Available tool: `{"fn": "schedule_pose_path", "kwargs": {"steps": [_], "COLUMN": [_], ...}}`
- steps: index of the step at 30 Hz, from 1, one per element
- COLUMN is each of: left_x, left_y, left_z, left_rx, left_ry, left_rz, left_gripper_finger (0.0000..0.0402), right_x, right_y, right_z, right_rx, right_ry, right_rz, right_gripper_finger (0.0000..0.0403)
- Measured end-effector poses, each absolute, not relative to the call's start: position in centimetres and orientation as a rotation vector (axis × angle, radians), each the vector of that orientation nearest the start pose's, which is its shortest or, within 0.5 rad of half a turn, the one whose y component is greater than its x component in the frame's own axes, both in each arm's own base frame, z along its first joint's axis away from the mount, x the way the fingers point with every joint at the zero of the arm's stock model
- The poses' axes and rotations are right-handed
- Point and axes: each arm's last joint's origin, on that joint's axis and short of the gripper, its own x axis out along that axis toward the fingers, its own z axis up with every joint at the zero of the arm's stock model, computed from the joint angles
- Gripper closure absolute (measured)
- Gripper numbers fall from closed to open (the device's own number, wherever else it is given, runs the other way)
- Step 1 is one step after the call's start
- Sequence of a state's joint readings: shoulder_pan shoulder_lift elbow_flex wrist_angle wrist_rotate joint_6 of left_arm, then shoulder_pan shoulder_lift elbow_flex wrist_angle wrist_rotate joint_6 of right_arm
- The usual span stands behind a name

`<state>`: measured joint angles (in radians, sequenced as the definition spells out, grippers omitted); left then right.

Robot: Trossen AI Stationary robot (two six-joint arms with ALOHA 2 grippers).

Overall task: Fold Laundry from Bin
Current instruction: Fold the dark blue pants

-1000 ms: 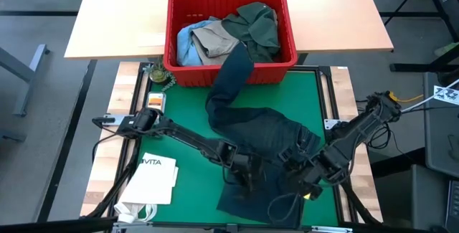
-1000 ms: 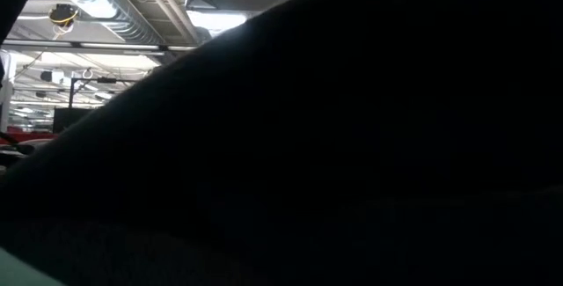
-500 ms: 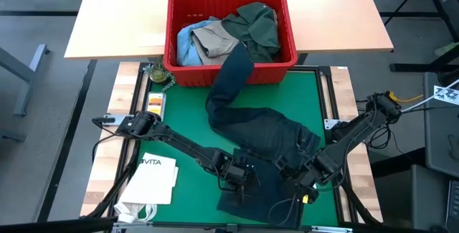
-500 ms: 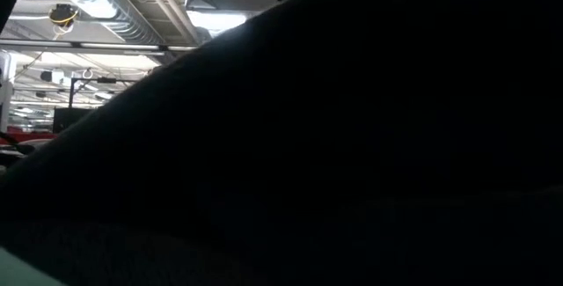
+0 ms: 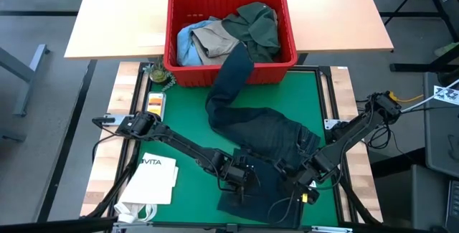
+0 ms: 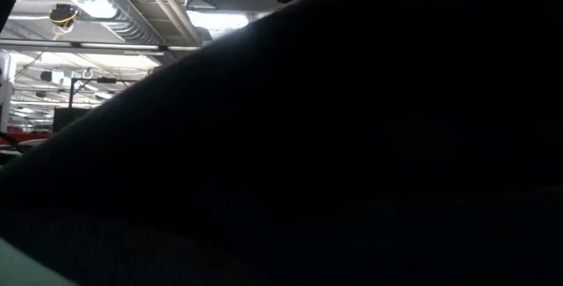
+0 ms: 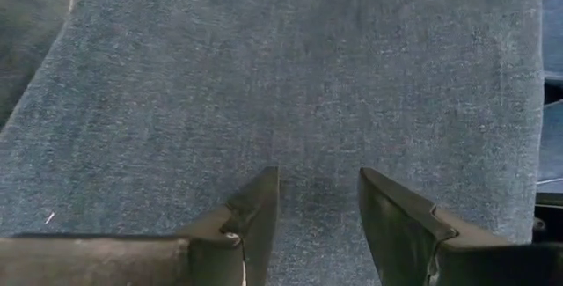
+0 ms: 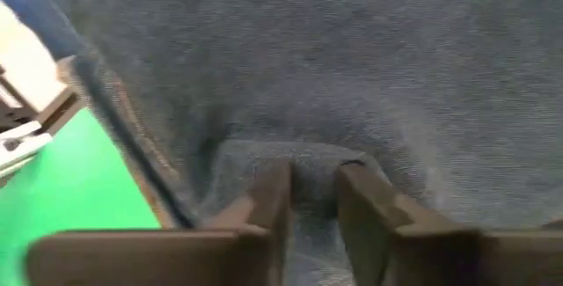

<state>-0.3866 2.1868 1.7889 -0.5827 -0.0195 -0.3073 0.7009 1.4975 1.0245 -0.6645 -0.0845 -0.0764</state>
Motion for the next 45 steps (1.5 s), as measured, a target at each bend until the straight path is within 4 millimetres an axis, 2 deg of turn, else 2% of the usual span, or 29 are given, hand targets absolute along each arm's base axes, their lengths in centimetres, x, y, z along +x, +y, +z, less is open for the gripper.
{"fn": "schedule_pose_path", "kwargs": {"steps": [2,4,9,13,20,25,33,36,41,45], "left_x": [44.1,44.1,44.1,44.1,44.1,44.1,44.1,43.9,43.5,42.9], "left_y": [-17.9,-17.8,-17.9,-17.9,-17.9,-17.9,-17.9,-18.0,-18.0,-18.1], "left_z": [19.9,19.9,19.9,19.9,19.9,19.9,19.9,20.0,21.3,22.7], "left_rx": [-0.08,-0.079,-0.078,-0.078,-0.078,-0.078,-0.076,-0.08,-0.083,-0.082], "left_ry": [1.003,1.003,1.003,1.003,1.003,1.003,1.002,1.007,0.991,0.977], "left_rz": [-0.183,-0.18,-0.18,-0.18,-0.18,-0.18,-0.182,-0.196,-0.206,-0.21], "left_gripper_finger": [0.025,0.025,0.025,0.025,0.025,0.025,0.025,0.025,0.025,0.025], "right_x": [21.6,21.5,20.6,19.7,19.7,19.6,19.1,18.7,18.2,19.1], "right_y": [18.6,18.5,17.9,17.2,17.0,16.9,16.5,16.2,16.0,16.5], "right_z": [22.0,22.0,21.6,21.3,21.3,21.3,21.2,21.3,23.2,25.2], "right_rx": [-0.413,-0.422,-0.389,-0.386,-0.387,-0.39,-0.384,-0.368,-0.336,-0.359], "right_ry": [1.1,1.121,1.258,1.392,1.411,1.421,1.493,1.552,1.664,1.559], "right_rz": [0.753,0.754,0.745,0.695,0.624,0.621,0.579,0.562,0.521,0.495], "right_gripper_finger": [0.0371,0.0393,0.0374,0.0383,0.0397,0.0373,0.0283,0.0262,0.0256,0.0256]}}
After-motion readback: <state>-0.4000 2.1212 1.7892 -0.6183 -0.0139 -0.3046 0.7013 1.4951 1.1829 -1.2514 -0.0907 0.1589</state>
